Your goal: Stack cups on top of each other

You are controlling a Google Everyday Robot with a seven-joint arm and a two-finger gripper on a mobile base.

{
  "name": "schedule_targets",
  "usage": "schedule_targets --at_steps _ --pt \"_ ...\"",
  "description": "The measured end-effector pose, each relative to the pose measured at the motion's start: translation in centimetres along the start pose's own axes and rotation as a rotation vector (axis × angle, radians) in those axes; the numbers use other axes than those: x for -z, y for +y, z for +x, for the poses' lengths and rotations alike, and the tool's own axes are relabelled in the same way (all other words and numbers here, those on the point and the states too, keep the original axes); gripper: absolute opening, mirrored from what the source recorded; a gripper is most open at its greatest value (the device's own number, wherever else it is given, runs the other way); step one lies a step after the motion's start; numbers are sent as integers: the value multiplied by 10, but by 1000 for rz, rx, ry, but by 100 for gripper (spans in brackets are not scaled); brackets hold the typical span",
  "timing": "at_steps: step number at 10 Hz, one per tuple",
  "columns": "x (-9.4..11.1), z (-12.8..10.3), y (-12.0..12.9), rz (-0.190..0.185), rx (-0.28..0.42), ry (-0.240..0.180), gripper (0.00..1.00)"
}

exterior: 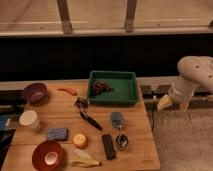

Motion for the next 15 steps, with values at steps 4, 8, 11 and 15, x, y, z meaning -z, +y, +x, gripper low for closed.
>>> schedule_targets --at_steps 4,8,11,15 --pt "-8 3 11 4 36 24 66" --pt "-11 -2 81 -4 144 33 66" --pt "-19 4 145 1 264 47 66" --pt "-25 14 174 -18 341 62 66"
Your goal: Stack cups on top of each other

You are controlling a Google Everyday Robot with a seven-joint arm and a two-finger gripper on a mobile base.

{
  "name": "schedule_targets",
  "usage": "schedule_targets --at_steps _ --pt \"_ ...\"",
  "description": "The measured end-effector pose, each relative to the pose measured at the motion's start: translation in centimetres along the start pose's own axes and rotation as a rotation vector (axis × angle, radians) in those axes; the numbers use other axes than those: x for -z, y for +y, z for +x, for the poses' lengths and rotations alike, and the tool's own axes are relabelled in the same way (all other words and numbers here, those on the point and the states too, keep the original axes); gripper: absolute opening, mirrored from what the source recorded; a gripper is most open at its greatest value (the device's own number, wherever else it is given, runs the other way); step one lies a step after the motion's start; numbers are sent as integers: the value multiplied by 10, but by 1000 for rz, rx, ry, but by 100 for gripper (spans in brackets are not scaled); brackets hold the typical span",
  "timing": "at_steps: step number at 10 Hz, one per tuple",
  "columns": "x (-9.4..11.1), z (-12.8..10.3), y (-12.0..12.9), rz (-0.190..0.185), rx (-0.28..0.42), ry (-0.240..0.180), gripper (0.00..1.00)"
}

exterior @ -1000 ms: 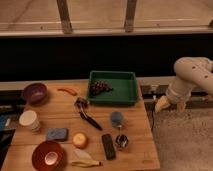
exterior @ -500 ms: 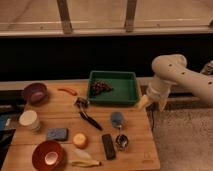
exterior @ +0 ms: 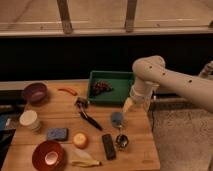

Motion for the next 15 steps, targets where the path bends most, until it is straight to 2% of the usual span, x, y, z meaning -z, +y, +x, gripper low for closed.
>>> schedule_targets --at_steps 4,7,10,15 --pt "-3 0 1 -12 8 5 66" --pt "-32 -18 28 -26 85 23 66" --pt "-46 -31 46 -16 142 34 66" --pt "-70 -52 47 75 165 42 66"
